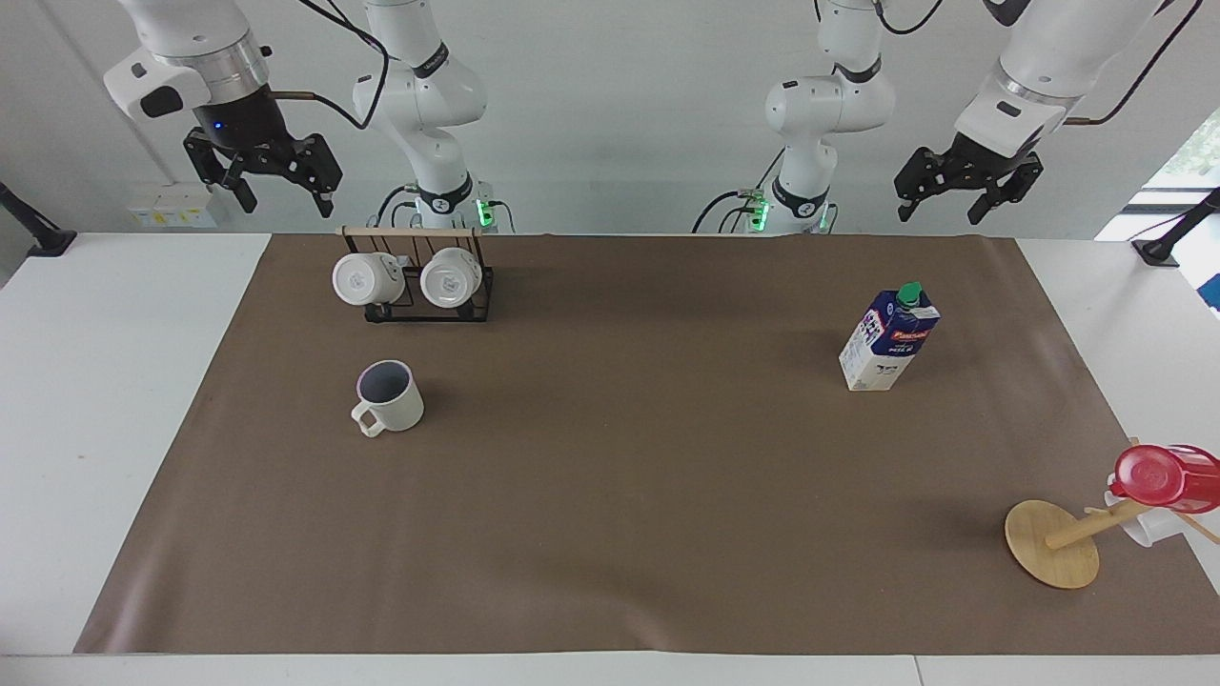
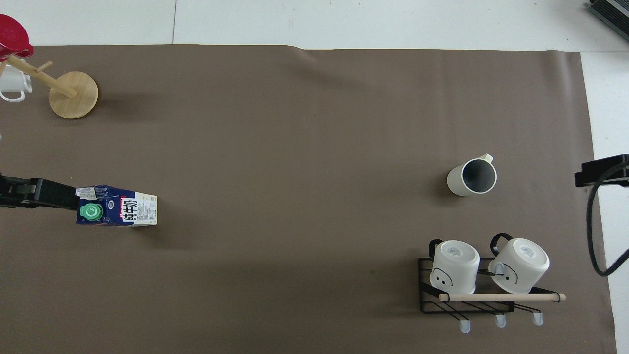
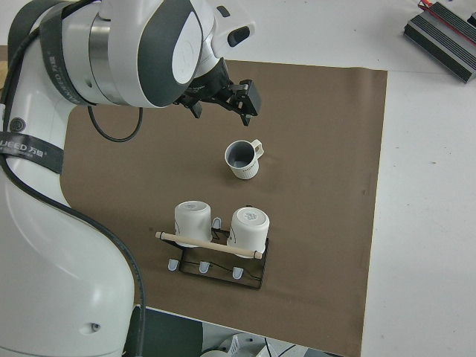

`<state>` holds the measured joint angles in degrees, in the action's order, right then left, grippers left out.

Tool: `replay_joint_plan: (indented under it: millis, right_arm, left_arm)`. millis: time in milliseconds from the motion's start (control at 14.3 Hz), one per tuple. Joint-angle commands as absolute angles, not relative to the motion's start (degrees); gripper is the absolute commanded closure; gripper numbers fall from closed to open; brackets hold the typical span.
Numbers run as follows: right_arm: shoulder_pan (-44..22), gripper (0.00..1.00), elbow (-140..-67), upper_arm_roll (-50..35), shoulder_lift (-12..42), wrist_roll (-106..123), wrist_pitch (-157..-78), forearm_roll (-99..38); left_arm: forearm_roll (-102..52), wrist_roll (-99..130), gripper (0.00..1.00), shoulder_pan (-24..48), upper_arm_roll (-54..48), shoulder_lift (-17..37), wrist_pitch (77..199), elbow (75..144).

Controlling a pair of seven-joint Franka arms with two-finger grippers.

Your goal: Place cup and milk on table

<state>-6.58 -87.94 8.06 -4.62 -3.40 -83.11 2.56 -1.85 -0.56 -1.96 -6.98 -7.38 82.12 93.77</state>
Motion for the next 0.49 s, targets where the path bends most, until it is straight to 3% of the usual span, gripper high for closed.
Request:
replay_joint_plan:
  millis: [0, 420]
  right_arm:
    - [-6.3, 0.00, -89.9, 7.7, -6.2, -5.0, -83.1, 2.0]
    - [-6.9, 0.00, -90.2, 7.6, -6.2, -5.0, -83.0, 2.1]
  left_arm:
    - [-2.8, -0.3, 0.00, -2.7, -7.3, -7.3, 81.0, 92.7]
    - [-2.8, -0.4, 0.00, -2.7, -7.3, -7.3, 81.0, 92.7]
